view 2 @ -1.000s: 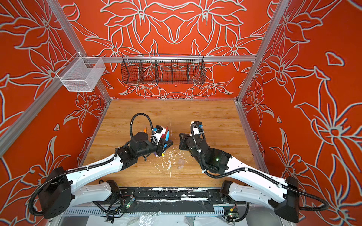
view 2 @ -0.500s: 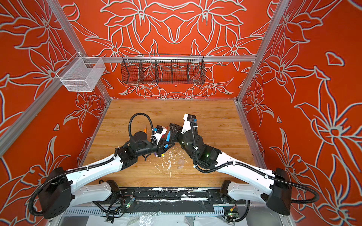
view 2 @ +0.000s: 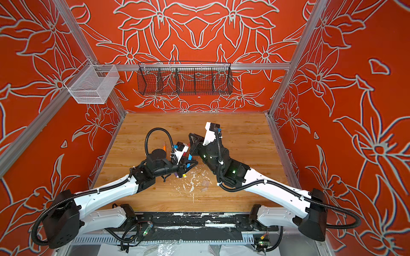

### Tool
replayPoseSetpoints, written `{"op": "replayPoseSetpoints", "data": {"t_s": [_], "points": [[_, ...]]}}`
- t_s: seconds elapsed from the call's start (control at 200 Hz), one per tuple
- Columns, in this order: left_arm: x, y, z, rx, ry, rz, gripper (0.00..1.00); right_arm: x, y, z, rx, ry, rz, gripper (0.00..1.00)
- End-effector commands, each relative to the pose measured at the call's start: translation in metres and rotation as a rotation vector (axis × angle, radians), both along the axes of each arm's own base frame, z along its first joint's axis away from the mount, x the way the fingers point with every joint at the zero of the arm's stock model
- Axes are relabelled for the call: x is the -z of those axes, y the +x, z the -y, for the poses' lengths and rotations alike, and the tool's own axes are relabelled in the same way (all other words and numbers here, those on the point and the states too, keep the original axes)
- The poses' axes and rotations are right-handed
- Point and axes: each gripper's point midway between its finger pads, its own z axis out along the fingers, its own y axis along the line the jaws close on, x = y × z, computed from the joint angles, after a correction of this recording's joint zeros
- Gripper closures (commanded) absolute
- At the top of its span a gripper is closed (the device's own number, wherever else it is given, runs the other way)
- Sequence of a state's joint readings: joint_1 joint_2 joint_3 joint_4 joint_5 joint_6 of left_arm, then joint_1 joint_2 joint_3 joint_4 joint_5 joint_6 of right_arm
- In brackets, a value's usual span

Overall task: Insert the pens into the pen caps
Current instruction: 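Lift the white cap with the right gripper toward the held blue marker, then lower the white cap onto the blue marker tip held by the left gripper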

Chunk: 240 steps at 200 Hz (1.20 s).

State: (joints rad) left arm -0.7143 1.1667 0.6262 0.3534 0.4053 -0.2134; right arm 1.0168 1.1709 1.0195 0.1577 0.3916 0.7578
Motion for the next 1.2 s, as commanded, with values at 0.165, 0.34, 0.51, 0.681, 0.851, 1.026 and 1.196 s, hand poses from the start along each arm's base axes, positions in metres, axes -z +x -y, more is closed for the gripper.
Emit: {"op": "replayPoseSetpoints", "data": {"t_s": [0.165,0.34,0.51,0.681,0.851,1.026,1.196], "points": [[-0.012,-0.001,-0.001,0.002,-0.027,0.04,1.0,0.008,-0.008,-0.014,-0.063,-0.064,-0.015,1.0],[-0.011,0.0,-0.001,-0.002,-0.025,0.04,1.0,0.014,-0.01,-0.015,-0.074,-0.067,-0.018,1.0],[-0.011,0.0,-0.002,-0.008,-0.024,0.042,1.0,0.018,-0.011,-0.013,-0.073,-0.07,-0.016,1.0],[-0.012,-0.001,-0.004,-0.008,-0.026,0.048,1.0,0.023,-0.008,0.002,-0.011,-0.09,-0.019,1.0],[-0.014,-0.002,-0.004,-0.007,-0.028,0.052,1.0,0.024,-0.007,0.007,0.014,-0.095,-0.028,1.0],[-0.014,-0.001,-0.005,-0.015,-0.029,0.056,1.0,0.026,-0.008,-0.003,-0.026,-0.097,-0.034,1.0],[-0.015,-0.001,-0.008,-0.031,-0.03,0.062,1.0,0.035,-0.009,0.001,-0.014,-0.111,-0.044,1.0]]}}
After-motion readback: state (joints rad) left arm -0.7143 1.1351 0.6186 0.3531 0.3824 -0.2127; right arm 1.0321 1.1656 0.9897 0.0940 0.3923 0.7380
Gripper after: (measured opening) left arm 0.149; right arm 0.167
